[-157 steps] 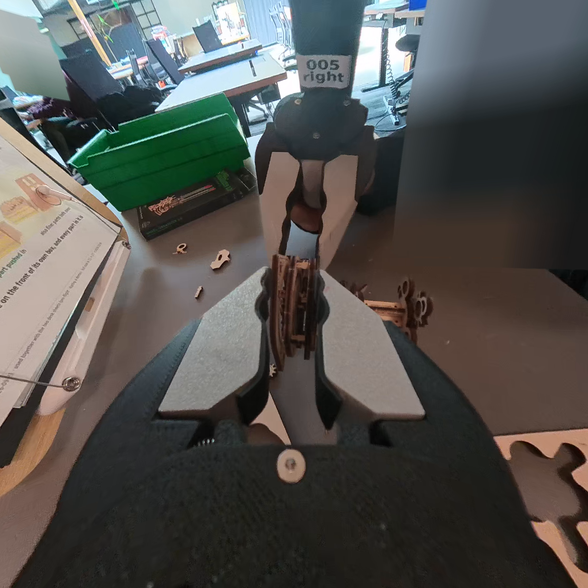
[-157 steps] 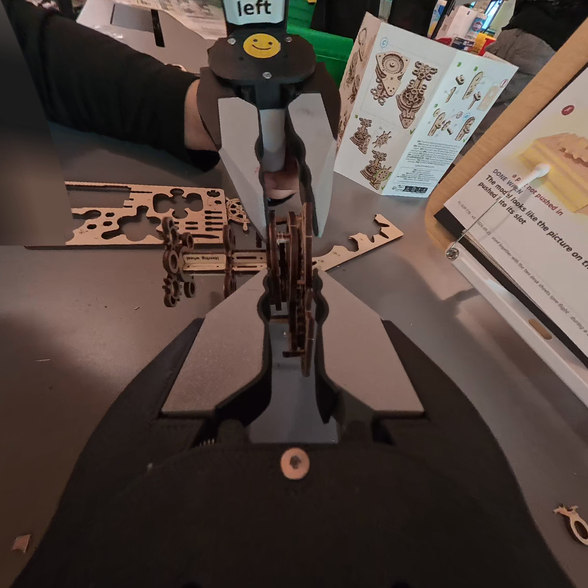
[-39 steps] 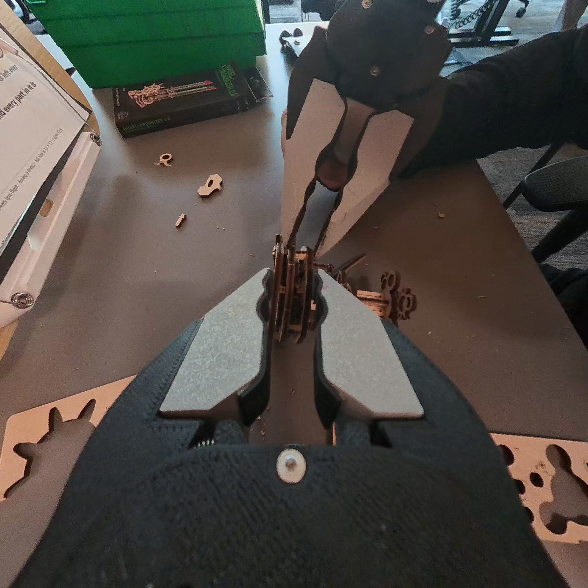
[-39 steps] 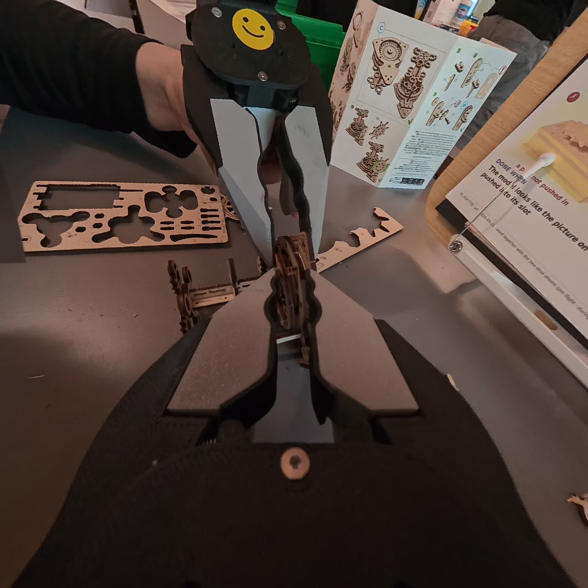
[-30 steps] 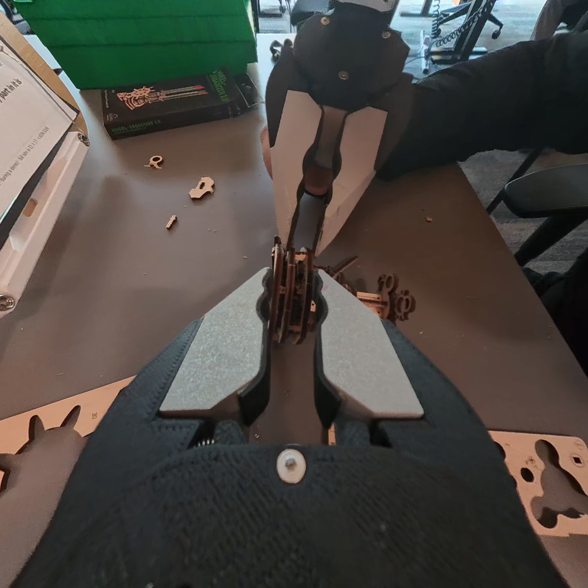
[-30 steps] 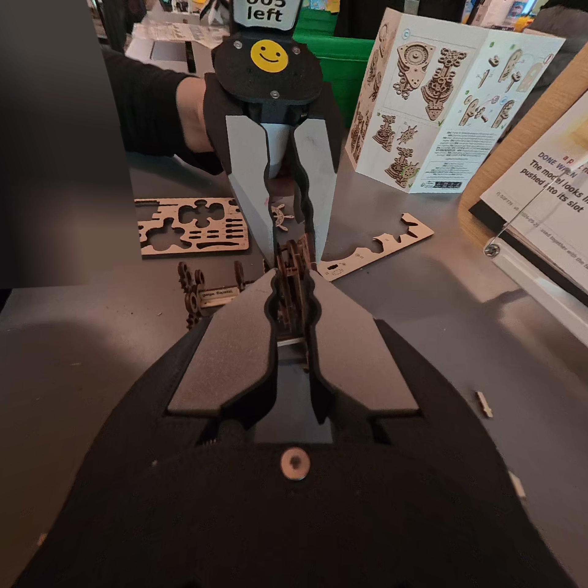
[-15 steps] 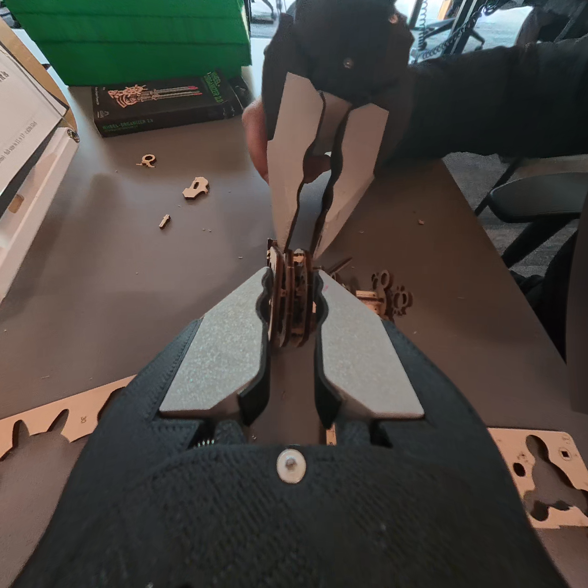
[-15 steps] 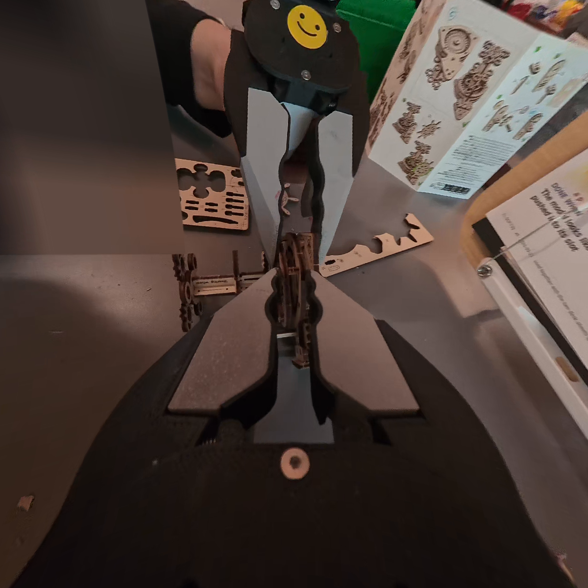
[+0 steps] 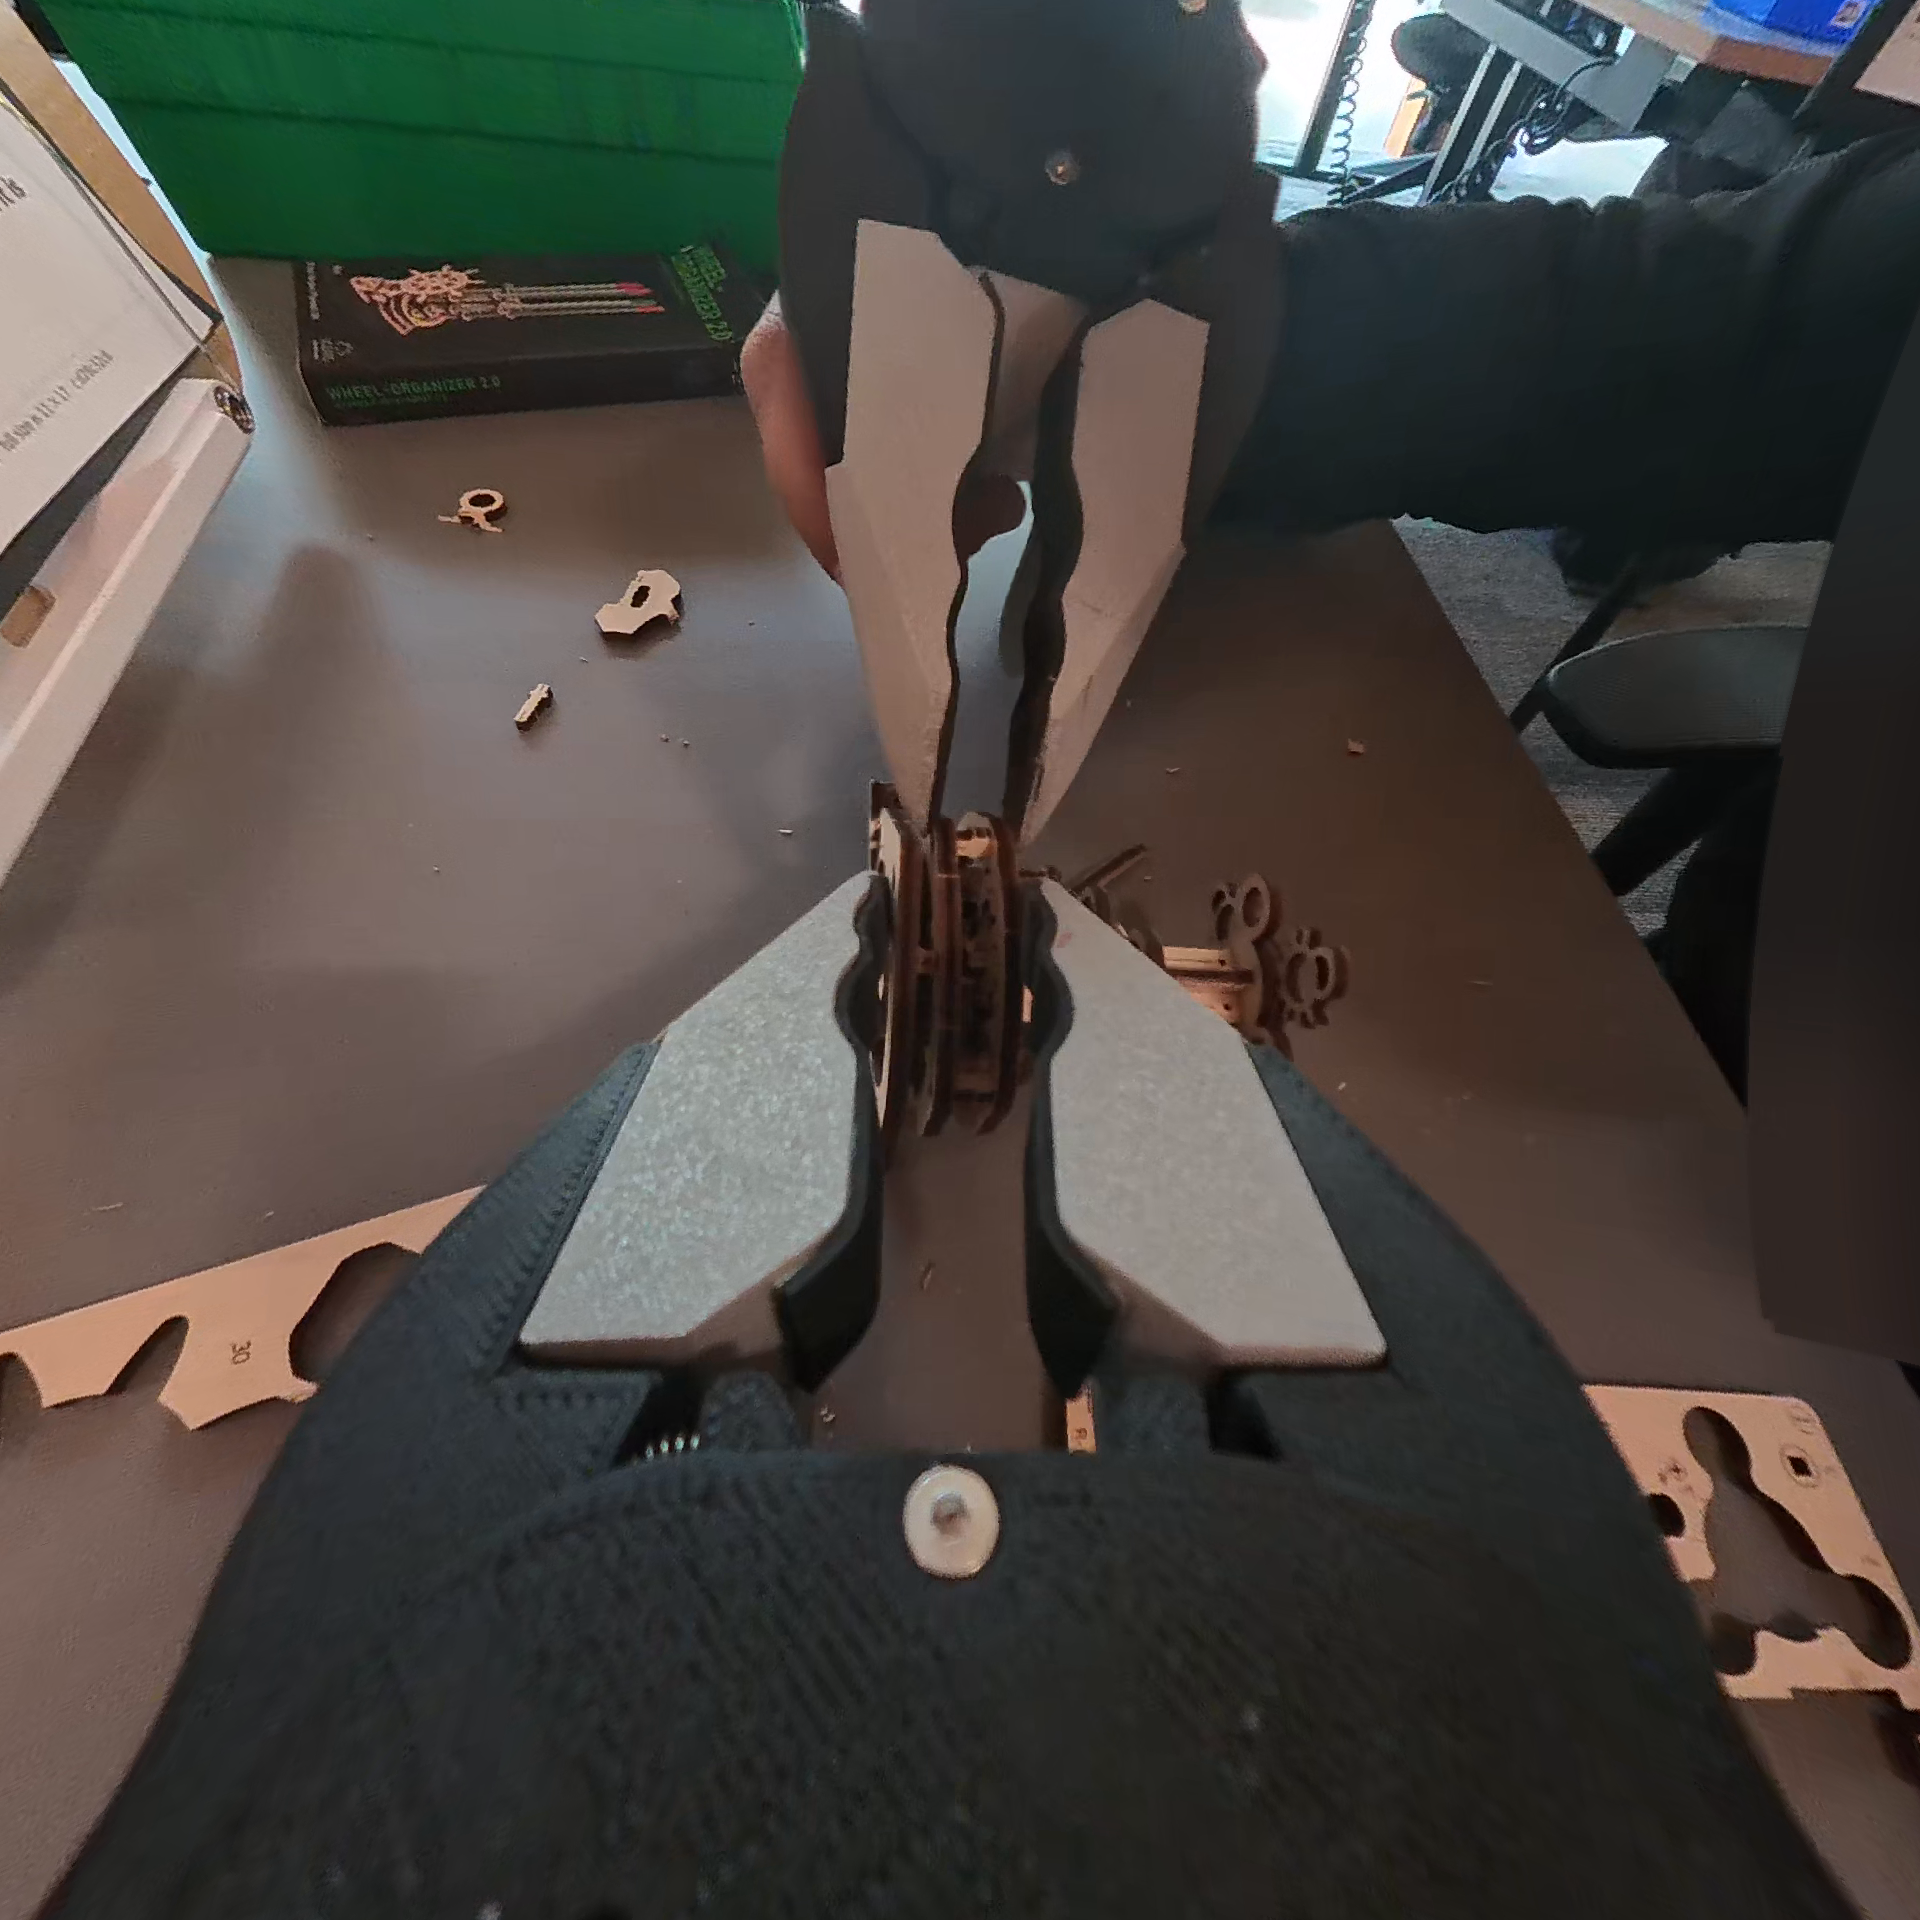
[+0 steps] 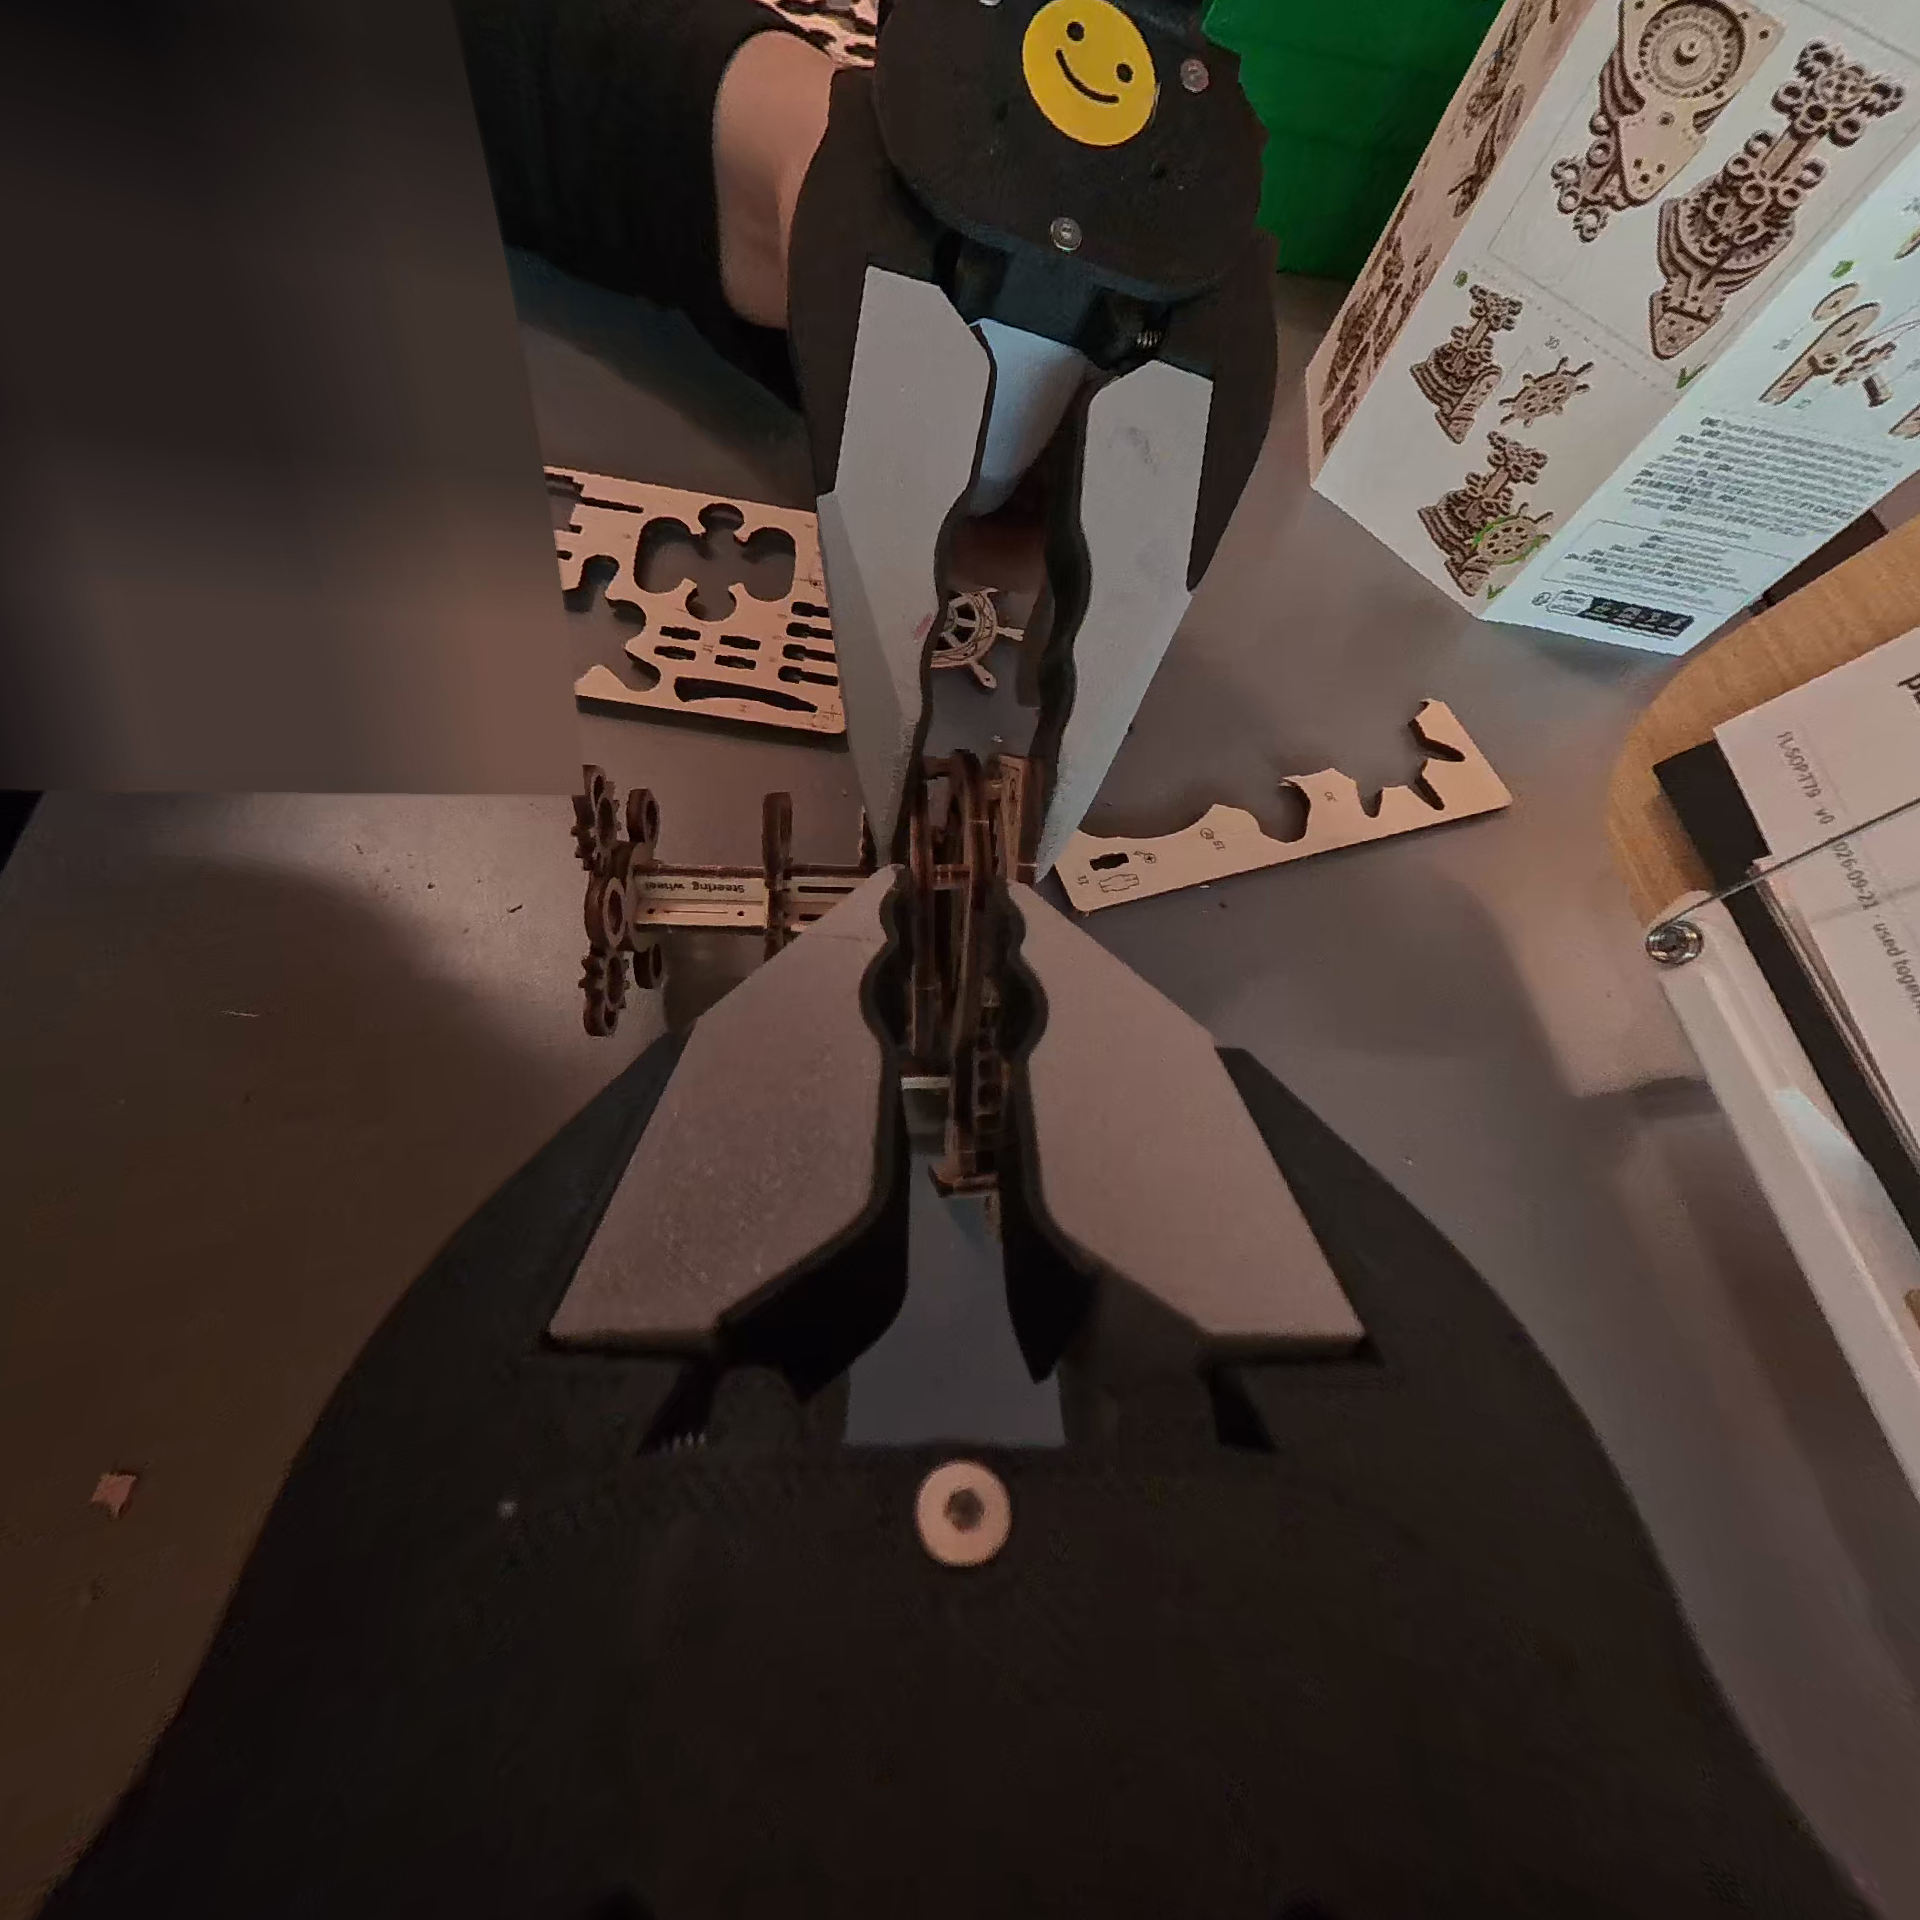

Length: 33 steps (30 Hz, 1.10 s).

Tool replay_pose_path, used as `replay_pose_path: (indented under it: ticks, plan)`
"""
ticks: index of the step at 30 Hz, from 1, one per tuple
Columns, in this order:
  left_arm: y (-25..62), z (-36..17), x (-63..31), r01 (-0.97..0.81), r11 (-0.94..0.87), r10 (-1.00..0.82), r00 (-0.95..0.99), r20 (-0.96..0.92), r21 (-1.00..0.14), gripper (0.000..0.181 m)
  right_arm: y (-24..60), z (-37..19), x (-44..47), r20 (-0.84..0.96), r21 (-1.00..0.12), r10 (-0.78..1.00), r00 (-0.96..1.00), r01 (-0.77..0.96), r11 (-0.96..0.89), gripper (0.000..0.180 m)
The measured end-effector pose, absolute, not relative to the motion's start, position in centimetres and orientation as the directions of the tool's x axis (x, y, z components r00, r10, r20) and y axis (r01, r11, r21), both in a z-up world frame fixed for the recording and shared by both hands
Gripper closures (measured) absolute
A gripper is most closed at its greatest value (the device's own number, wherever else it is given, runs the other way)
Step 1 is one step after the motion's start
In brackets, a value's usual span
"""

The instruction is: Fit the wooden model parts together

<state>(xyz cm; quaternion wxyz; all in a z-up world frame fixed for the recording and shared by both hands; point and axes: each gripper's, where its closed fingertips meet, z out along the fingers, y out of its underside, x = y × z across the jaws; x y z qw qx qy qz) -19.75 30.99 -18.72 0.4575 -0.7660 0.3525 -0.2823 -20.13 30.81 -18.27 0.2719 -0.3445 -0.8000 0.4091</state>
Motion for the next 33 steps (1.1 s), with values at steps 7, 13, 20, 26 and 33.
replay_pose_path:
  ticks: [7,13,20,26,33]
  plan:
    - [30.9,-18.7,-19.7,-0.278,-0.344,-0.798,0.59,0.123,-0.897,0.158,30.7,-18.3,-20.1,0.164,-0.836,0.766,-0.622,0.325,0.443,0.171]
    - [30.8,-18.7,-19.8,-0.271,-0.362,-0.797,0.586,0.146,-0.892,0.16,30.6,-18.4,-20.2,0.21,-0.823,0.768,-0.606,0.315,0.473,0.173]
    - [30.7,-18.7,-19.7,-0.294,-0.336,-0.806,0.582,0.111,-0.895,0.159,30.5,-18.3,-20.0,0.141,-0.853,0.785,-0.603,0.328,0.405,0.172]
    - [30.3,-18.7,-19.2,-0.375,-0.292,-0.82,0.572,0.029,-0.88,0.16,30.1,-18.3,-19.5,0.301,-0.821,0.78,-0.549,0.266,0.504,0.172]
    - [29.4,-16.4,-20.0,-0.423,-0.265,-0.823,0.567,-0.025,-0.867,0.141,29.6,-16.6,-19.1,0.664,-0.639,0.63,-0.403,0.133,0.758,0.172]
